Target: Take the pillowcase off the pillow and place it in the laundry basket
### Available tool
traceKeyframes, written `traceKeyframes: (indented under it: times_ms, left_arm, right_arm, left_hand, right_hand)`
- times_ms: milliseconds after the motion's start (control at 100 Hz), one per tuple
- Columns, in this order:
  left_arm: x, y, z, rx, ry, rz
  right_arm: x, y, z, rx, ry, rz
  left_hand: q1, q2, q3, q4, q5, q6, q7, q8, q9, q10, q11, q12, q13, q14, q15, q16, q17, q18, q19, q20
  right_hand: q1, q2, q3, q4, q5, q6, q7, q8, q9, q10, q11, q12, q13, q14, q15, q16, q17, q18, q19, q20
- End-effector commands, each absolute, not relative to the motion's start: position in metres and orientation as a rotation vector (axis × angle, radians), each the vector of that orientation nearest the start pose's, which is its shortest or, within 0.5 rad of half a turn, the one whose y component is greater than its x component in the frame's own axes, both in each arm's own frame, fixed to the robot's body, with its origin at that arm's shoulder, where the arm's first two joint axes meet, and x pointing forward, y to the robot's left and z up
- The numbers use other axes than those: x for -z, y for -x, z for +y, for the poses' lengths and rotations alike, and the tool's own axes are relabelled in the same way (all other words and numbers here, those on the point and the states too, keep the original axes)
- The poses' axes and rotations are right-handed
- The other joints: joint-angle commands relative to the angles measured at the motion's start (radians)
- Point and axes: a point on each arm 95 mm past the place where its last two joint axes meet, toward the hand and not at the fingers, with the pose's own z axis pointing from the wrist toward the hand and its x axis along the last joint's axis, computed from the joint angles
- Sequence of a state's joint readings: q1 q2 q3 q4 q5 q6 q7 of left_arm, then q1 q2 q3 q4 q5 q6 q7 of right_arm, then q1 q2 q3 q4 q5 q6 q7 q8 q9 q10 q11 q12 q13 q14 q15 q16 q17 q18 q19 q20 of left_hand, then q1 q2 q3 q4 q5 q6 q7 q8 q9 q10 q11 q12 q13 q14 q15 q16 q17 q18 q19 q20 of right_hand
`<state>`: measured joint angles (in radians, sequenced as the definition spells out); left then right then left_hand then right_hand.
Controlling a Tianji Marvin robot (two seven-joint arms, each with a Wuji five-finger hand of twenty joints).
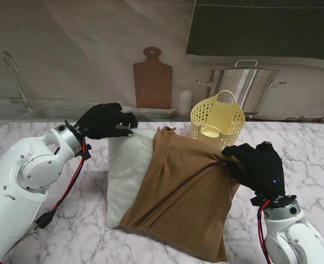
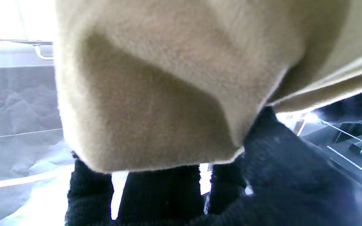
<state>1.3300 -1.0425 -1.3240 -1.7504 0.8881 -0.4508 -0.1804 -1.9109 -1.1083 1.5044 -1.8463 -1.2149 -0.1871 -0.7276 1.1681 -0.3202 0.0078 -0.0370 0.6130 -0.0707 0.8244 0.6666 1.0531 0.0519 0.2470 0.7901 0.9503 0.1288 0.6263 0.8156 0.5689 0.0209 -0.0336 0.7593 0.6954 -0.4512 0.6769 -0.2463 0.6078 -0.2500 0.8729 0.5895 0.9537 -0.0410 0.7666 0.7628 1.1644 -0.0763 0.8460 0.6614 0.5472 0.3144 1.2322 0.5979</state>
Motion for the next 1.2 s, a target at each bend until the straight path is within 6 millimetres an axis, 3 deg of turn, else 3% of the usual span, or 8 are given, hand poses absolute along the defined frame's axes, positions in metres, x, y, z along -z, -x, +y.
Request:
traceKeyframes:
  times_ms: [0, 100, 160, 370, 490, 780, 1060, 1190]
  left_arm:
    - [0.174, -0.441, -0.003, 1.763, 0.704, 1.694]
    - [0.179, -0.442, -0.003, 1.758, 0.722, 1.702]
    - [0.181, -0.442, -0.004, 1.767, 0.739, 1.704]
    - [0.186, -0.443, -0.015, 1.797, 0.763, 1.727]
    - [0.185, -0.445, -0.017, 1.801, 0.764, 1.718]
    - [0.189, -0.450, -0.004, 1.744, 0.802, 1.725]
    - [0.193, -0.451, 0.000, 1.720, 0.828, 1.737]
    - [0.193, -0.451, 0.004, 1.706, 0.834, 1.736]
  right_arm:
    - [0.253, -0.306, -0.055, -1.725, -0.621, 0.940]
    - [0.256, -0.306, -0.055, -1.731, -0.646, 0.940]
    - [0.258, -0.308, -0.053, -1.739, -0.658, 0.952]
    - [0.259, -0.318, -0.039, -1.801, -0.656, 0.977]
    - [0.256, -0.320, -0.037, -1.792, -0.652, 0.990]
    - [0.265, -0.306, -0.065, -1.638, -0.719, 0.940]
    - [0.269, -0.298, -0.080, -1.567, -0.738, 0.920]
    - [0.271, -0.296, -0.084, -1.534, -0.756, 0.918]
  left_hand:
    - [0.121, 0.024, 0.088, 0.071, -0.004, -0.015, 0.055, 0.029, 0.018, 0.016, 0.037, 0.022, 0.016, 0.016, 0.033, 0.009, -0.005, -0.015, 1.248, 0.021]
    - [0.121, 0.023, 0.088, 0.071, -0.004, -0.014, 0.055, 0.029, 0.019, 0.014, 0.037, 0.022, 0.017, 0.015, 0.032, 0.009, -0.006, -0.014, 1.248, 0.021]
    - [0.121, 0.024, 0.089, 0.072, -0.005, -0.012, 0.053, 0.028, 0.019, 0.016, 0.036, 0.023, 0.016, 0.014, 0.031, 0.009, -0.008, -0.013, 1.247, 0.021]
    - [0.119, 0.024, 0.087, 0.071, -0.005, -0.009, 0.050, 0.027, 0.019, 0.014, 0.034, 0.023, 0.015, 0.013, 0.028, 0.008, -0.010, -0.012, 1.246, 0.020]
    - [0.120, 0.024, 0.088, 0.071, -0.003, -0.012, 0.050, 0.028, 0.019, 0.015, 0.034, 0.024, 0.016, 0.013, 0.028, 0.009, -0.009, -0.012, 1.246, 0.020]
    - [0.120, 0.017, 0.093, 0.074, 0.000, -0.009, 0.051, 0.031, 0.024, 0.021, 0.036, 0.029, 0.022, 0.014, 0.032, 0.013, -0.004, -0.011, 1.252, 0.023]
    - [0.119, 0.014, 0.097, 0.075, 0.003, -0.007, 0.050, 0.032, 0.025, 0.023, 0.036, 0.031, 0.025, 0.015, 0.032, 0.013, -0.003, -0.010, 1.254, 0.023]
    - [0.119, 0.012, 0.098, 0.076, 0.004, -0.007, 0.050, 0.032, 0.027, 0.024, 0.036, 0.032, 0.026, 0.014, 0.033, 0.014, -0.002, -0.009, 1.256, 0.024]
  right_hand:
    - [0.063, 0.049, 0.017, 0.094, -0.008, -0.033, 0.102, 0.002, -0.004, -0.026, 0.051, 0.032, 0.004, -0.046, 0.044, 0.018, -0.012, -0.016, 0.002, 0.003]
    - [0.115, 0.070, 0.035, 0.102, 0.023, -0.044, 0.101, -0.024, 0.029, -0.034, 0.075, 0.027, 0.027, -0.048, 0.079, 0.026, -0.005, -0.015, 0.008, 0.006]
    - [0.144, 0.078, 0.098, 0.080, 0.044, -0.079, 0.114, -0.011, 0.040, -0.040, 0.075, 0.026, 0.031, -0.045, 0.085, 0.020, -0.002, -0.011, 0.006, 0.004]
    - [0.138, 0.092, 0.144, 0.069, 0.082, -0.127, 0.110, 0.049, 0.044, -0.041, 0.073, 0.035, 0.036, -0.041, 0.089, 0.020, 0.003, -0.014, 0.007, 0.004]
    - [0.132, 0.073, 0.131, 0.078, 0.059, -0.094, 0.092, 0.032, 0.042, -0.034, 0.049, 0.017, 0.029, -0.034, 0.069, 0.011, 0.005, -0.016, 0.009, 0.004]
    - [0.119, 0.081, 0.040, 0.109, 0.073, 0.038, 0.062, -0.160, 0.125, -0.022, 0.124, -0.011, 0.111, -0.025, 0.162, 0.027, 0.044, -0.025, 0.065, 0.013]
    - [0.132, 0.068, 0.077, 0.100, 0.119, -0.015, 0.104, -0.120, 0.139, -0.004, 0.152, -0.003, 0.127, -0.029, 0.210, 0.030, 0.049, -0.021, 0.072, 0.010]
    - [0.132, 0.061, 0.090, 0.097, 0.127, -0.008, 0.104, -0.111, 0.149, 0.006, 0.157, 0.002, 0.140, -0.032, 0.228, 0.028, 0.059, -0.022, 0.078, 0.010]
